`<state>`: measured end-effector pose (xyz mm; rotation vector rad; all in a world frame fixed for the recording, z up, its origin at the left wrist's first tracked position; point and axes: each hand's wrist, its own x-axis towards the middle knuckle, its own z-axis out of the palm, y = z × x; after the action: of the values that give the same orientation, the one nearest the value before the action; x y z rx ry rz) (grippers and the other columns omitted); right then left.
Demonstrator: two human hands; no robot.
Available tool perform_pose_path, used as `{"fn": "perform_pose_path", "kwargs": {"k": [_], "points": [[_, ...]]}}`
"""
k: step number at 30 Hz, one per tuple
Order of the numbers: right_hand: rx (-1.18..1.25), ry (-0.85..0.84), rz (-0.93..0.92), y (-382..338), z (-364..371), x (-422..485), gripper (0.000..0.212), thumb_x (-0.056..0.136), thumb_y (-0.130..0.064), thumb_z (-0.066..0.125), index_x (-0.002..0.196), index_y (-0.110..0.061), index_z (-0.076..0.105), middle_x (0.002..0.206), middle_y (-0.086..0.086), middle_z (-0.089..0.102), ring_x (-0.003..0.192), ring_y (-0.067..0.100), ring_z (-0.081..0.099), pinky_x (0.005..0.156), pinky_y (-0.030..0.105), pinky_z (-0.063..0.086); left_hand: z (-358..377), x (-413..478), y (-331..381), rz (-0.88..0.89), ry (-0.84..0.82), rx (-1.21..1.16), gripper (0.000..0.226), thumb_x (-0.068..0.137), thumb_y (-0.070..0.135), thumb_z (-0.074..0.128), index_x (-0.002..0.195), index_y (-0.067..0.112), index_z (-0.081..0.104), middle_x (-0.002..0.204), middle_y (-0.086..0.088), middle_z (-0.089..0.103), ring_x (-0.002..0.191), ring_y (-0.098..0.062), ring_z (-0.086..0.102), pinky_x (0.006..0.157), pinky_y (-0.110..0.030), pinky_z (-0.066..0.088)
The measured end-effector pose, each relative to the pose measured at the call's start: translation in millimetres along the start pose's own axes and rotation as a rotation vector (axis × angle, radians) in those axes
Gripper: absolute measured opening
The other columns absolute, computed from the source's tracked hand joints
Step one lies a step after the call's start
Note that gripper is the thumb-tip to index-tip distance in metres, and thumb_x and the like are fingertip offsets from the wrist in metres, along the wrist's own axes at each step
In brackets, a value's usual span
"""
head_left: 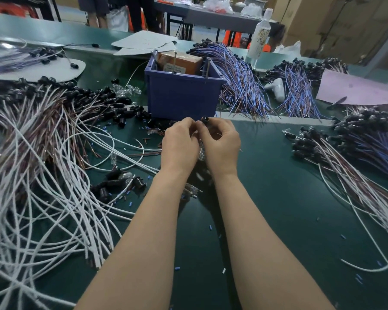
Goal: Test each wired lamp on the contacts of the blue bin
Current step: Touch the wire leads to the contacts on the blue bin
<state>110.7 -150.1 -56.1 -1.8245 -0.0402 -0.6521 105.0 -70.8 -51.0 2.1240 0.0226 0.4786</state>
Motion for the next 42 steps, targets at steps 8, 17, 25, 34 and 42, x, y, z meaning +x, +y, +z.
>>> {"fn": "perform_pose_path", "kwargs": {"k": [8,17,25,34,42], "points": [[-0.091,-0.044,-0.102,-1.2,3.4,-4.4,0.018,0.086,-0.009,0.067,0.102,-0.002,0.070,0.100,0.001,0.057,0.091,0.016,0.060,0.085,0.021,0.049,-0.4,-1.1,-0.6,-0.010,0.061,-0.052,0.017,0.090,0.004,0.049,0.095,0.006,0.065,0.091,-0.014,0.070,0.087,-0.032,0.062,0.079,-0.039,0.049],[-0.123,0.016,-0.143,-1.1,4.0,-4.6,0.016,0.085,-0.006,0.067,0.099,0.001,0.071,0.103,0.009,0.062,0.092,0.018,0.060,0.086,0.021,0.048,2.4,-2.3,-1.8,0.004,0.050,-0.005,0.018,0.091,0.005,0.048,0.097,0.002,0.065,0.094,-0.017,0.070,0.090,-0.036,0.062,0.080,-0.042,0.049],[-0.141,0.009,-0.150,-2.9,4.0,-5.5,0.018,0.087,-0.007,0.065,0.102,0.002,0.070,0.107,0.011,0.062,0.096,0.019,0.060,0.088,0.024,0.048,3.8,-3.2,-2.9,0.007,0.062,0.051,0.018,0.093,0.009,0.048,0.100,0.003,0.063,0.095,-0.019,0.069,0.091,-0.038,0.061,0.081,-0.045,0.048],[-0.162,-0.004,-0.161,-4.5,2.1,-5.5,0.018,0.089,-0.008,0.064,0.101,0.004,0.069,0.108,0.013,0.062,0.095,0.017,0.059,0.086,0.019,0.046,6.7,-5.4,-5.8,0.027,0.055,0.135,0.017,0.096,0.014,0.047,0.102,0.006,0.060,0.095,-0.017,0.068,0.090,-0.038,0.060,0.076,-0.041,0.047],[-0.115,0.002,-0.124,-6.4,1.7,-5.4,0.016,0.089,-0.005,0.063,0.099,0.005,0.069,0.106,0.013,0.062,0.093,0.019,0.060,0.088,0.025,0.048,7.3,-5.7,-5.9,0.038,0.049,0.146,0.017,0.097,0.018,0.045,0.099,0.008,0.059,0.094,-0.016,0.068,0.088,-0.039,0.059,0.071,-0.039,0.042]]}}
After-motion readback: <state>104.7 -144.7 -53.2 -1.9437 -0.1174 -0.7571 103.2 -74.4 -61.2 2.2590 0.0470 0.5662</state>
